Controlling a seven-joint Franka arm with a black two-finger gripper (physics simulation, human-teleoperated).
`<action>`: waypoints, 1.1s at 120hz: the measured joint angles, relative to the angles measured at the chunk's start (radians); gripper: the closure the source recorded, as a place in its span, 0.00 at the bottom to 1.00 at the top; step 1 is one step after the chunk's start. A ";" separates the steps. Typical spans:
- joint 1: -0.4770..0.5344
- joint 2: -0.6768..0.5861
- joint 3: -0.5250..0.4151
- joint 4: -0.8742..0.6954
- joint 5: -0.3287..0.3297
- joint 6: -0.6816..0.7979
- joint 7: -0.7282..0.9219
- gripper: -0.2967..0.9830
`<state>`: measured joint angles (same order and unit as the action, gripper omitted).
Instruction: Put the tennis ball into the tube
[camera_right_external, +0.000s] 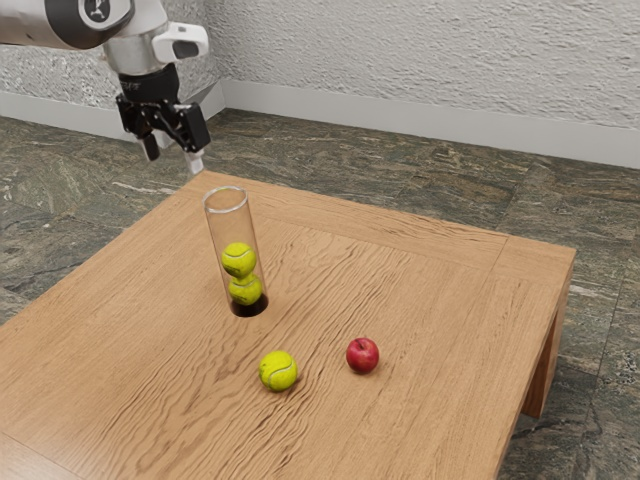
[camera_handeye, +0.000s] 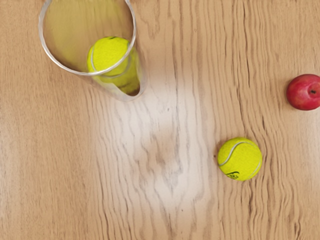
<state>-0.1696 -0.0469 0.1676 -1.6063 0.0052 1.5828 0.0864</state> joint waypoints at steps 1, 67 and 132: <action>0.000 0.000 0.000 0.000 0.000 0.001 0.000 0.23; -0.015 -0.028 -0.053 -0.219 -0.059 0.116 0.001 0.23; -0.045 0.110 -0.064 -0.472 -0.119 0.459 -0.005 0.23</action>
<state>-0.2147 0.0636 0.1038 -2.0788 -0.1140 2.0414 0.0810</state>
